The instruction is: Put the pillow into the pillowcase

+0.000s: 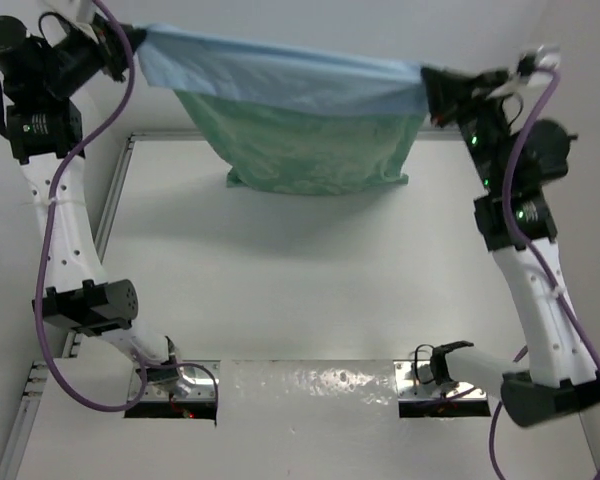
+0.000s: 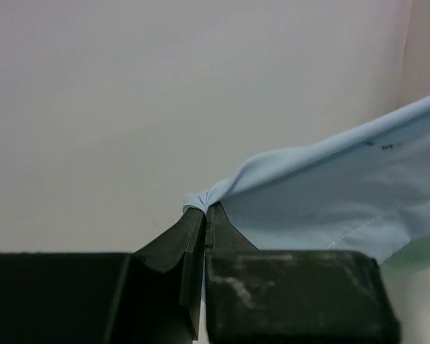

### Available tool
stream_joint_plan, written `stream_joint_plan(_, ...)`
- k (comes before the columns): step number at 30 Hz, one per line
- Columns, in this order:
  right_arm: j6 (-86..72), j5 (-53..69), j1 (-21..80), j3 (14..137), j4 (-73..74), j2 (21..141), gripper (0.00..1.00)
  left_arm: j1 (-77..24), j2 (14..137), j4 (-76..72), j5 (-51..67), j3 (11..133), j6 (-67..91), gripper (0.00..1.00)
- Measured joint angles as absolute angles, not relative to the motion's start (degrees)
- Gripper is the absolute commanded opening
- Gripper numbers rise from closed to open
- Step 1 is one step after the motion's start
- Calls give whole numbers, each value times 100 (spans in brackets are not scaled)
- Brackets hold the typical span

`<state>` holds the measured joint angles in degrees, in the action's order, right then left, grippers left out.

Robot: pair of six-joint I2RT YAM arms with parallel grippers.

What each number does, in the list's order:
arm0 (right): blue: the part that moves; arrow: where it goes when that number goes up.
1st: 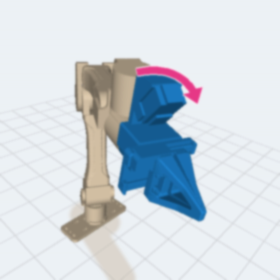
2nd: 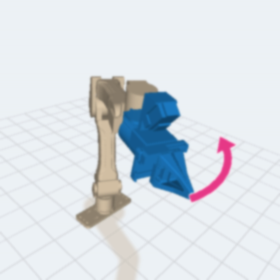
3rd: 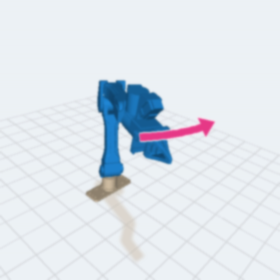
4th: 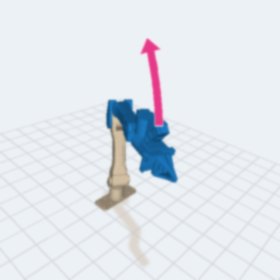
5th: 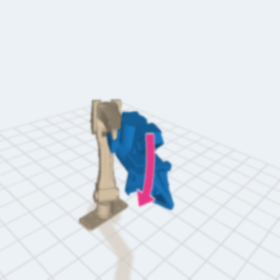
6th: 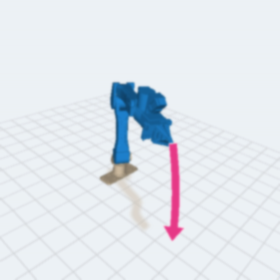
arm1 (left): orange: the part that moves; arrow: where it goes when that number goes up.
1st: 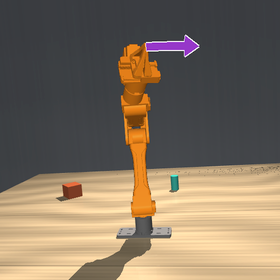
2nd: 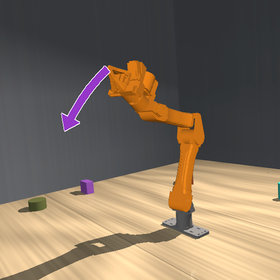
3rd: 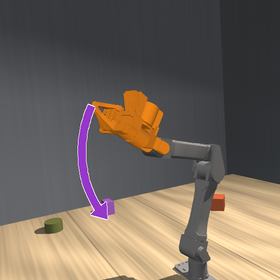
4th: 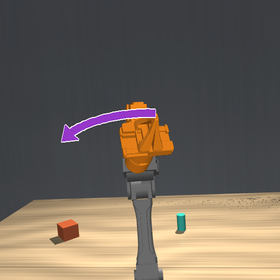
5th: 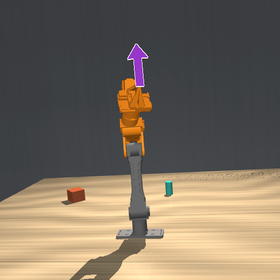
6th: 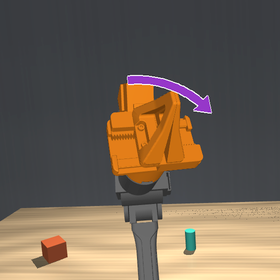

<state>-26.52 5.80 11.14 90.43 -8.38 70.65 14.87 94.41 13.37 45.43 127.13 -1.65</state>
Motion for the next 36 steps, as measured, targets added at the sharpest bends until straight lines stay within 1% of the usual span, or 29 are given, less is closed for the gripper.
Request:
stream_joint_plan(2,-2615,720,1273,7815,-854,6396,0,1535,9179,2200,4755,12339,-1216,0)
stream_joint_plan(3,-2534,799,1446,7275,-843,6169,3,1597,9115,2648,4807,12221,-1702,0)
stream_joint_plan(4,-2436,904,1553,6814,-696,6077,11,1699,9067,3140,4869,12046,-2252,0)
stream_joint_plan(5,-2294,1055,1951,6423,-545,5975,22,1876,9037,3629,4912,11850,-2753,0)
stream_joint_plan(6,-2143,1227,2316,6073,-318,5961,38,2069,9032,4086,4945,11668,-3151,0)
stream_joint_plan(7,-2036,1417,2670,5826,-54,6060,66,2322,9063,4574,4932,11456,-3575,0)
stream_joint_plan(8,-1907,1542,3030,5645,228,6178,91,2620,9102,4971,4899,11222,-3966,0)
stream_joint_plan(9,-1730,1680,3356,5524,591,6313,99,2888,9161,5304,4834,11004,-4270,0)
stream_joint_plan(11,-1428,1850,3750,5465,1262,6528,99,3358,9314,5734,4488,10490,-4814,0)
stream_joint_plan(14,-1129,1835,3839,5566,1852,6643,99,3782,9579,6069,3813,9581,-5406,0)
stream_joint_plan(17,-1004,1671,3822,5806,1793,6794,99,3760,9738,6080,3288,8680,-5688,0)
stream_joint_plan(19,-965,1500,3817,6003,1559,7116,99,3734,9824,6018,3024,8353,-5701,0)
stream_joint_plan(22,-1004,961,3826,6340,1160,8014,99,3706,10038,5730,2620,8311,-5454,0)
stream_joint_plan(24,-1094,493,3828,6744,1063,8853,99,3706,10226,5527,2370,8460,-5201,1)
stream_joint_plan(29,-1411,-285,3806,8608,1111,11238,99,3708,10534,5024,1684,9105,-4300,0)
stream_joint_plan(32,-1564,-611,3802,9502,1074,12241,98,3712,10536,4751,1234,9557,-3885,0)
stream_joint_plan(34,-1653,-823,3802,9970,1122,12776,74,3712,10547,4563,943,9933,-3697,0)
stream_joint_plan(35,-1706,-897,3802,10184,1188,13006,58,3712,10589,4525,823,10132,-3642,0)
stream_joint_plan(36,-1828,-954,3798,10407,1238,13227,18,3712,10634,4469,725,10298,-3586,0)
